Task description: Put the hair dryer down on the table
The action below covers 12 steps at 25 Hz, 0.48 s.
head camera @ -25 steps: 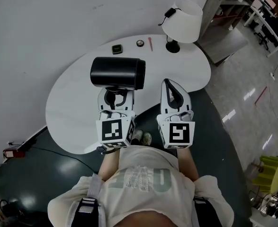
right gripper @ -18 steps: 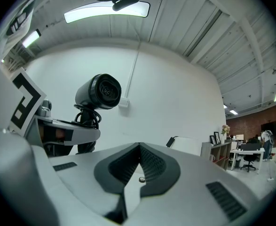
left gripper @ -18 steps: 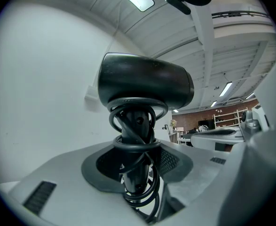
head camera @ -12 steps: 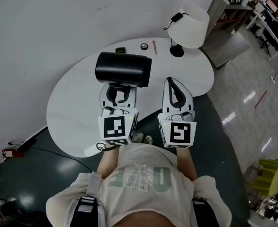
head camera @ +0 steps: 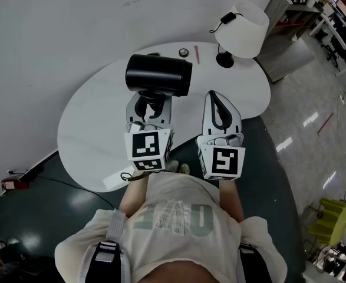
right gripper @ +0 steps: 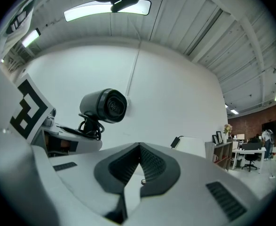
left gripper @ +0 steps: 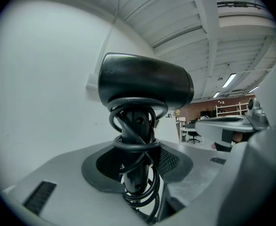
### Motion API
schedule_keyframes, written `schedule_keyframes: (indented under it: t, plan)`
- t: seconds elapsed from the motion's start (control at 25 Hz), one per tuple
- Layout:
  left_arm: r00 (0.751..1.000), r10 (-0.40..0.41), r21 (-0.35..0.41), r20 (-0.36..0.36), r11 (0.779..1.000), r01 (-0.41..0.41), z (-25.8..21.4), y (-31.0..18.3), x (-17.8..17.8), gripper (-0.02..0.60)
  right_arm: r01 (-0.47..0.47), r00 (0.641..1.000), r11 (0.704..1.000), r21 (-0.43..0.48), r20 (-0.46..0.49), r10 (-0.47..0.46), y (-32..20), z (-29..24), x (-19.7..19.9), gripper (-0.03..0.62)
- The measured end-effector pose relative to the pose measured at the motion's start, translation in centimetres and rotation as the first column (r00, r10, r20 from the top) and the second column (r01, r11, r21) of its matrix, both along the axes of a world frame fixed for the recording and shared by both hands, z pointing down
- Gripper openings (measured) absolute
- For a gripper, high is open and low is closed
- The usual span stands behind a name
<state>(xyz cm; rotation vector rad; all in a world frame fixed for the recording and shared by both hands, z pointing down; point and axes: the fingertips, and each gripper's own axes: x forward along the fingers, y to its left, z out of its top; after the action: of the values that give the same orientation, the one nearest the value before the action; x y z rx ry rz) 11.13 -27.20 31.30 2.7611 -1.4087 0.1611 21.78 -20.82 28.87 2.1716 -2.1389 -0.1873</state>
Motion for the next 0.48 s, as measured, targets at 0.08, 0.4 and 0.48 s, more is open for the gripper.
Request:
schedule_keyframes:
  t: [0.08,0.4,0.48]
  plan:
    - [1.0,-0.005,-0.049,0.019,0.999,0.006,1.4,-0.6,-0.1,0.186,-0.002,1.0,1.0,-0.013,0.008,0.002,-0.3,0.5,-0.1,0.003]
    - [0.997,-0.009,-0.321,0.08,0.946,0.034,10.6,-2.9,-0.4,0.186,0.019,1.0,0.995,-0.093,0.011,-0.018,-1.7,3.2,-0.8,0.003]
    - [0.996,-0.004,-0.388,0.092,0.921,0.039,13.2,-3.2,-0.5,0.186,0.027,1.0,0.993,-0.113,0.018,-0.025,-1.9,3.8,-1.2,0.003]
